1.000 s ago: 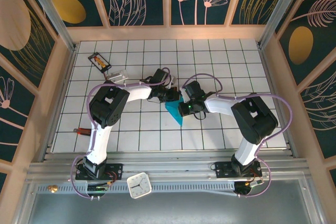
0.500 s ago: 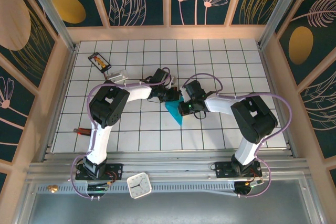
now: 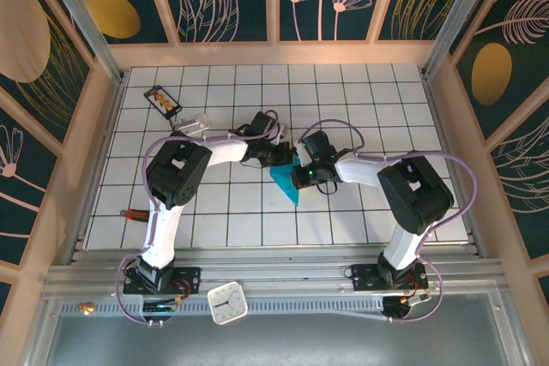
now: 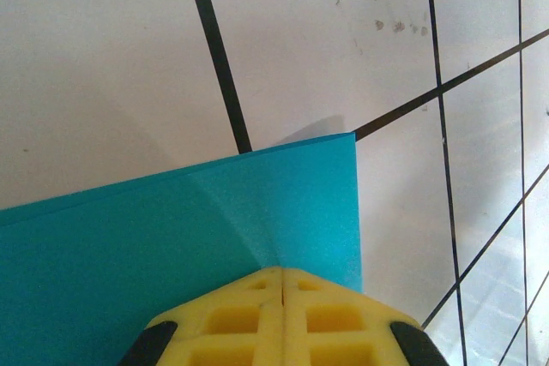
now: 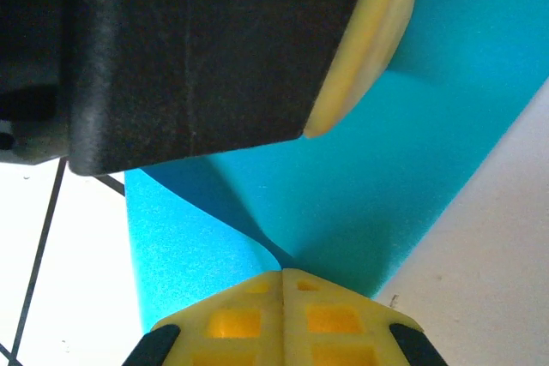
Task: Fold a paper plane with a square sheet of paper (pick it up from the middle)
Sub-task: Third fold the triangle at the center of the table.
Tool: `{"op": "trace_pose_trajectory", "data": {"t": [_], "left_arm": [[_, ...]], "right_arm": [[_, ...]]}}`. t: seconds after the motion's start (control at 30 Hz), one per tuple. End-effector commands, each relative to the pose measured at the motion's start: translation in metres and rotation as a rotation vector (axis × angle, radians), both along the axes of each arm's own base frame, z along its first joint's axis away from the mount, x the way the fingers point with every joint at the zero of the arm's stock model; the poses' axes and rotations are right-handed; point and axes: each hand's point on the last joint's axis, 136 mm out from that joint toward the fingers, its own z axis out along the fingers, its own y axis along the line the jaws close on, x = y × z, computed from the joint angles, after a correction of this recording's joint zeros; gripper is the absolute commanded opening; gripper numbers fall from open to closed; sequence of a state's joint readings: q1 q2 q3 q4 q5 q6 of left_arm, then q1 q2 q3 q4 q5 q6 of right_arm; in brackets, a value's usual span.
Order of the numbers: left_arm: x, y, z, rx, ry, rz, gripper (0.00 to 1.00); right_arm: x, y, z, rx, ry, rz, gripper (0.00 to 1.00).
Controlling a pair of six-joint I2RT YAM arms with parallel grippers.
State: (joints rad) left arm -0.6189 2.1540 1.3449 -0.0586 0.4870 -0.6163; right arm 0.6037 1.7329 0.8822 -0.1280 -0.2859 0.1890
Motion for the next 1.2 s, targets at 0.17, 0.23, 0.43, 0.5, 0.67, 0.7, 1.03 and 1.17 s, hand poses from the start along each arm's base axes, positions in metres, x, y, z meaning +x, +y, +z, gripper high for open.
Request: {"op": "trace_pose_trajectory", "data": {"t": [0.17, 0.23, 0.43, 0.5, 0.67, 0.7, 1.03, 1.17], "left_arm": [[-0.024, 0.025, -0.053, 0.153, 0.119, 0.003, 0.0], [-0.023, 0.025, -0.053, 0.155, 0.118, 0.004, 0.0], [-0.023, 0.026, -0.052, 0.155, 0.116, 0.004, 0.0], [-0.023, 0.025, -0.052, 0.157, 0.116, 0.002, 0.0], [-0.022, 0.026, -0.05, 0.159, 0.111, 0.004, 0.0], [-0.022, 0.026, -0.05, 0.161, 0.109, 0.003, 0.0], [-0.006, 0.02, -0.027, 0.146, 0.059, 0.024, 0.1], [0.009, 0.015, -0.004, 0.138, 0.006, 0.04, 0.2]], "right_arm": [[0.008, -0.011, -0.005, -0.037, -0.01, -0.03, 0.0], [0.007, -0.01, -0.007, -0.035, -0.005, -0.029, 0.0], [0.003, -0.009, -0.01, -0.028, 0.008, -0.021, 0.0], [0.001, -0.008, -0.012, -0.028, 0.015, -0.019, 0.0], [-0.003, -0.012, -0.017, -0.04, 0.032, -0.027, 0.0], [-0.004, -0.013, -0.019, -0.043, 0.038, -0.032, 0.0], [-0.017, -0.026, -0.035, -0.085, 0.09, -0.076, 0.0], [-0.02, -0.029, -0.037, -0.095, 0.097, -0.086, 0.0]]}}
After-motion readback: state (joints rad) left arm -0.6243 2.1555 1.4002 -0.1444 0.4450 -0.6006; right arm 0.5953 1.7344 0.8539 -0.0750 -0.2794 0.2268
